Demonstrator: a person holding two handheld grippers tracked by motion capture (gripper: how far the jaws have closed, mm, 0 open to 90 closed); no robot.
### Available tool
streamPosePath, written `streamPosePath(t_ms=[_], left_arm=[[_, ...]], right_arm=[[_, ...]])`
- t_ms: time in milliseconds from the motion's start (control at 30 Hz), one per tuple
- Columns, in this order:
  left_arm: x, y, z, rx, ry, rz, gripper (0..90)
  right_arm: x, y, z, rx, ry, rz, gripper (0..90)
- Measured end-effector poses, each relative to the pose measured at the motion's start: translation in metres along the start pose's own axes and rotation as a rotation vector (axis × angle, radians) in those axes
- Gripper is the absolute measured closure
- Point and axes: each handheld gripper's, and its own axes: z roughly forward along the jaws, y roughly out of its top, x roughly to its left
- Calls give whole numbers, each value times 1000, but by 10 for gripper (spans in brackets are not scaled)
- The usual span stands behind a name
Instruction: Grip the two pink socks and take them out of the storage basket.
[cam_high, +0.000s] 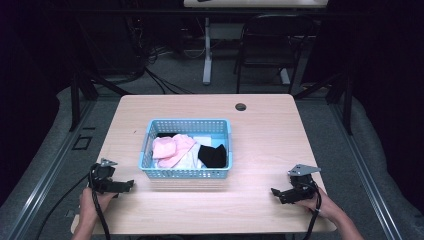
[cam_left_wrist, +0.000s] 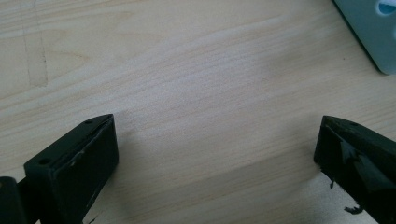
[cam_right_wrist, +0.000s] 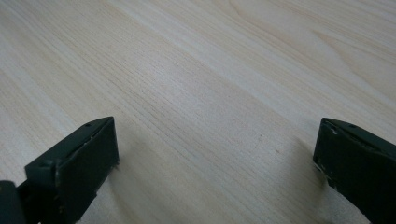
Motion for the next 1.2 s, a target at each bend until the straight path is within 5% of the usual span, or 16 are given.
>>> streamPosePath(t_ms=[567,1200], left_arm=[[0,5,-7,2,-29,-21,7],[0,41,-62,-89,-79,-16,2]], right_arm=[[0,0,0,2,-2,-2,0],[1,0,-1,7,-15,0,0]])
